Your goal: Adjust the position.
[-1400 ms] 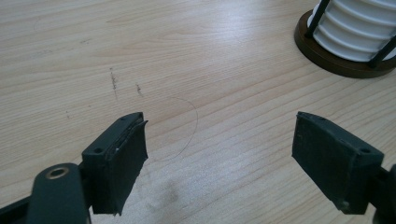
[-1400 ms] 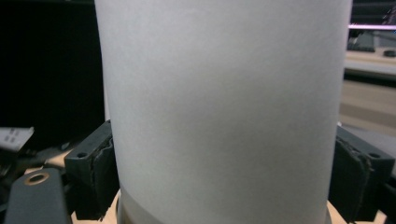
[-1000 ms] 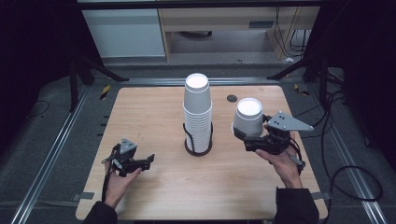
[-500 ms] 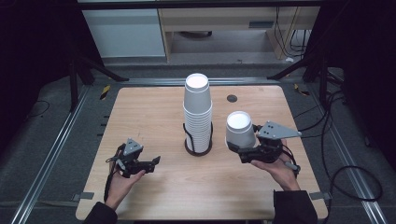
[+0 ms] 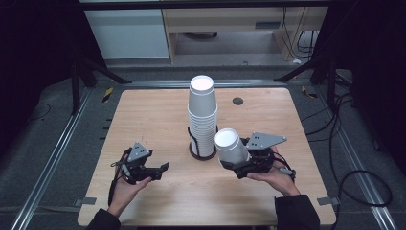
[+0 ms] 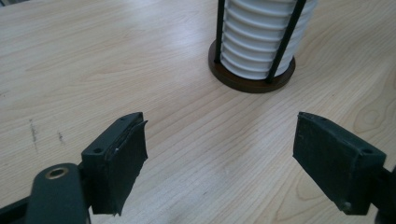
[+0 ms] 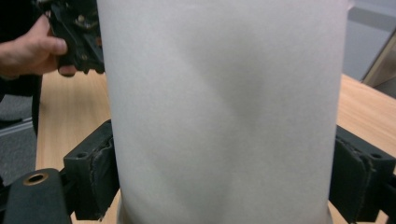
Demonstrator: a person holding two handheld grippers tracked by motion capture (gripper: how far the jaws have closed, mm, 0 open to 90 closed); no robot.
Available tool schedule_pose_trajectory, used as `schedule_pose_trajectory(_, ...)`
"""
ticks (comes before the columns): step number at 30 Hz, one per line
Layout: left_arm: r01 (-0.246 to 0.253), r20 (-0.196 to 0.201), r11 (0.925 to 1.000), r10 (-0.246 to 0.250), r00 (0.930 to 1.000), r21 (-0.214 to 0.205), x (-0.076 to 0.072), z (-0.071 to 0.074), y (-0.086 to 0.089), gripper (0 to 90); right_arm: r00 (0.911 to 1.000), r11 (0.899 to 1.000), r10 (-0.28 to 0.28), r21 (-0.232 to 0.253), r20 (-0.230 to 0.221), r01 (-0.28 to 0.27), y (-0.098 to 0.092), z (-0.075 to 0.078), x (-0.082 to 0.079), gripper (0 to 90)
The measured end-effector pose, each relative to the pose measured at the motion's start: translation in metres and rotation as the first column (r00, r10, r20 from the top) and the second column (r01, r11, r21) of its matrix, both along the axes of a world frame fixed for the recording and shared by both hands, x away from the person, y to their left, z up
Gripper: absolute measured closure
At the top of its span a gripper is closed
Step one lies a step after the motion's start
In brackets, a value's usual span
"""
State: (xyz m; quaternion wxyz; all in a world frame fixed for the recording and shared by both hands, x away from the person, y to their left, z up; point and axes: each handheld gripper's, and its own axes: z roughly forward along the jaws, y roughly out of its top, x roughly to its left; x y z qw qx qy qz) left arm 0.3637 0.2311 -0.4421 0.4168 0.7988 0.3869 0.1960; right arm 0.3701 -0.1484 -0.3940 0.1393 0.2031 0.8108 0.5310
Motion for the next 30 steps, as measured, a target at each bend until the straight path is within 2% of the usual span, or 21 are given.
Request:
schedule_pose_trajectory(8,0.057,0.006,0.9983,-0.057,0.9984,-0.014,-0.005,0.006,-0.005,17.0,0.9991,0.999,0.036,-0.031,-0.022,-0.037,0.009,-0.008,0.001,12.4)
schedule_pose_trajectory(17,0.114,0.008,0.9934,-0.113,0.9935,-0.019,-0.008,0.013,-0.01,16.3,0.9957,0.993,0.083,-0.084,-0.041,-0.086,0.02,-0.016,0.003,12.2)
schedule_pose_trajectory(19,0.134,0.009,0.9909,-0.134,0.991,-0.011,-0.009,0.014,-0.013,16.0,0.9938,0.989,0.101,-0.108,-0.048,-0.105,0.025,-0.02,0.003,12.2)
schedule_pose_trajectory(30,0.207,0.012,0.9777,-0.207,0.9783,-0.035,-0.014,0.025,-0.023,15.6,0.9842,0.975,0.162,-0.14,-0.073,-0.17,0.042,-0.027,0.001,12.6)
